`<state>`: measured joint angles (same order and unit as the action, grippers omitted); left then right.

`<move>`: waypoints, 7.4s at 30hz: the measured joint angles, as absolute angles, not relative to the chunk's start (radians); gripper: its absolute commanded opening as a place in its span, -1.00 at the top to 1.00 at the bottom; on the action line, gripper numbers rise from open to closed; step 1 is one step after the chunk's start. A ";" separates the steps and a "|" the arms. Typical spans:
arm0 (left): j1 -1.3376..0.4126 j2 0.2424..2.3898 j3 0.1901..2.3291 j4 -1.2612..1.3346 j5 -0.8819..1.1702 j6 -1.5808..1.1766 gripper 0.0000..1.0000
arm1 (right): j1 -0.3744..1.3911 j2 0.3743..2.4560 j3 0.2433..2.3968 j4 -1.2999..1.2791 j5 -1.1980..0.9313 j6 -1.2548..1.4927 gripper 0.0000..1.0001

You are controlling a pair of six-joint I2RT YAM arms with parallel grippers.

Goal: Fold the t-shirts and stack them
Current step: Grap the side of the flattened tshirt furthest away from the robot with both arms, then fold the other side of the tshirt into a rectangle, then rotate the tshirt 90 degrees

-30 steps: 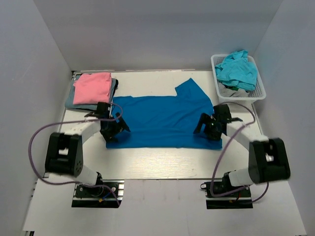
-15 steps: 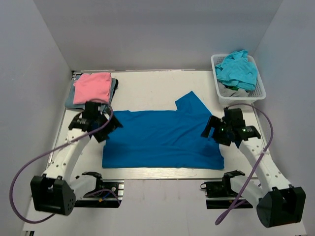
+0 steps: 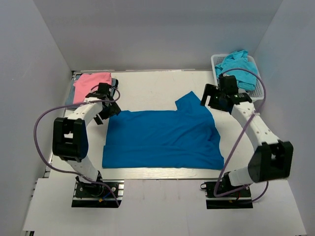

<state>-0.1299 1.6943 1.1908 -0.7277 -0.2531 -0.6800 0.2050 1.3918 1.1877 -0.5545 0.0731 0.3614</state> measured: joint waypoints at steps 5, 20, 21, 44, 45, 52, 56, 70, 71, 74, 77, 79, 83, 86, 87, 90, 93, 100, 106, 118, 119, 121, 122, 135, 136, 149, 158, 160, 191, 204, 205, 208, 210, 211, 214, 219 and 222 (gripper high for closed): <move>-0.127 1.795 1.260 -0.664 -0.270 -0.654 -0.95 | 0.205 1.596 1.323 -0.547 0.098 0.323 -0.81; -0.127 1.939 1.286 -0.532 -0.296 -0.626 -0.18 | 0.215 1.838 1.544 -0.506 0.124 0.270 -0.81; -0.127 1.937 1.282 -0.528 -0.299 -0.628 -0.10 | 0.219 1.858 1.560 -0.501 0.129 0.260 -0.81; -0.126 1.941 1.279 -0.485 -0.254 -0.613 1.00 | 0.298 2.317 1.852 -0.415 0.192 0.204 0.61; -0.126 1.941 1.280 -0.485 -0.255 -0.612 1.00 | 0.300 2.317 1.850 -0.414 0.192 0.201 1.00; -0.126 1.942 1.299 -0.525 -0.248 -0.609 1.00 | 0.306 2.284 1.784 -0.360 0.220 0.210 1.00; -0.126 1.942 1.332 -0.561 -0.247 -0.607 1.00 | 0.310 2.237 1.763 -0.357 0.271 0.190 1.00; -0.130 1.922 1.419 -0.587 -0.255 -0.587 1.00 | 0.310 1.905 1.577 -0.248 0.276 0.068 1.00; -0.131 1.914 1.411 -0.588 -0.257 -0.584 1.00 | 0.310 1.881 1.536 -0.239 0.267 0.067 1.00; -0.138 1.879 1.374 -0.582 -0.258 -0.580 1.00 | 0.314 1.810 1.419 -0.222 0.241 0.068 1.00; -0.146 1.819 1.315 -0.572 -0.255 -0.577 1.00 | 0.320 1.716 1.296 -0.219 0.226 0.072 1.00; -0.149 1.773 1.279 -0.564 -0.252 -0.576 1.00 | 0.327 1.646 1.232 -0.217 0.223 0.075 1.00; -0.152 1.668 1.200 -0.548 -0.246 -0.577 1.00 | 0.340 1.499 1.141 -0.206 0.228 0.090 1.00; -0.152 1.584 1.119 -0.529 -0.239 -0.593 1.00 | 0.345 1.380 1.057 -0.205 0.230 0.104 1.00; -0.152 1.558 1.088 -0.521 -0.235 -0.601 1.00 | 0.345 1.340 1.027 -0.208 0.231 0.111 1.00; -0.152 1.502 1.001 -0.514 -0.216 -0.623 1.00 | 0.347 1.247 0.942 -0.222 0.231 0.127 1.00; -0.152 1.473 0.935 -0.514 -0.192 -0.643 1.00 | 0.348 1.163 0.864 -0.269 0.233 0.142 1.00; -0.152 1.339 0.843 -0.516 -0.157 -0.668 1.00 | 0.350 0.975 0.787 -0.372 0.255 0.163 1.00; -0.152 1.245 0.838 -0.522 -0.181 -0.703 1.00 | 0.350 0.907 0.751 -0.413 0.232 0.204 1.00; -0.143 1.248 0.833 -0.868 -0.330 -0.947 -1.00 | 0.350 0.763 0.605 -0.588 0.151 0.408 -0.81; -0.141 1.249 0.848 -0.926 -0.348 -0.964 -1.00 | 0.350 0.739 0.605 -0.621 0.144 0.427 -0.81; -0.139 1.250 0.891 -1.029 -0.375 -0.991 -1.00 | 0.350 0.681 0.606 -0.668 0.140 0.468 -0.81; -0.139 1.249 0.916 -1.063 -0.383 -0.999 -1.00 | 0.350 0.660 0.608 -0.681 0.139 0.478 -0.81; -0.152 1.369 0.987 -0.755 -0.065 -0.852 -1.00 | 0.358 1.057 0.670 -0.380 -0.078 0.410 -0.81; -0.153 1.379 0.968 -0.722 -0.038 -0.846 -1.00 | 0.359 1.087 0.670 -0.349 -0.079 0.400 -0.81; -0.147 1.511 0.820 -0.636 0.043 -0.829 -1.00 | 0.424 1.277 0.669 -0.228 -0.188 0.296 -0.81; -0.146 1.524 0.836 -0.664 0.009 -0.838 -1.00 | 0.537 1.186 0.612 -0.275 -0.445 0.276 -0.81; -0.146 1.523 0.839 -0.677 -0.013 -0.839 -1.00 | 0.551 1.120 0.584 -0.325 -0.445 0.282 -0.81; -0.146 1.511 0.839 -0.768 -0.099 -0.825 -1.00 | 0.506 1.103 0.524 -0.472 0.044 0.596 -0.81; -0.166 1.296 0.987 -0.797 -0.068 -0.659 -1.00 | 0.498 1.061 0.756 -0.578 0.102 0.607 -0.81; -0.167 1.287 1.010 -0.802 -0.076 -0.649 -1.00 | 0.498 1.061 0.767 -0.580 0.105 0.612 -0.81; -0.172 1.303 1.030 -0.802 -0.099 -0.628 -1.00 | 0.498 1.065 0.760 -0.595 0.104 0.639 -0.81; -0.174 1.336 1.011 -0.797 -0.097 -0.624 -1.00 | 0.498 1.066 0.733 -0.598 0.102 0.656 -0.81; -0.175 1.353 0.992 -0.788 -0.092 -0.622 -1.00 | 0.498 1.070 0.718 -0.600 0.100 0.664 -0.81; -0.183 1.405 0.930 -0.759 -0.070 -0.630 -1.00 | 0.498 1.096 0.682 -0.596 0.088 0.686 -0.81; -0.219 1.438 0.780 -0.677 -0.072 -0.698 -1.00 | 0.497 1.191 0.633 -0.550 0.096 0.719 -0.81; -0.240 1.411 0.731 -0.626 -0.074 -0.727 -0.97 | 0.483 1.282 0.636 -0.509 0.112 0.725 -0.81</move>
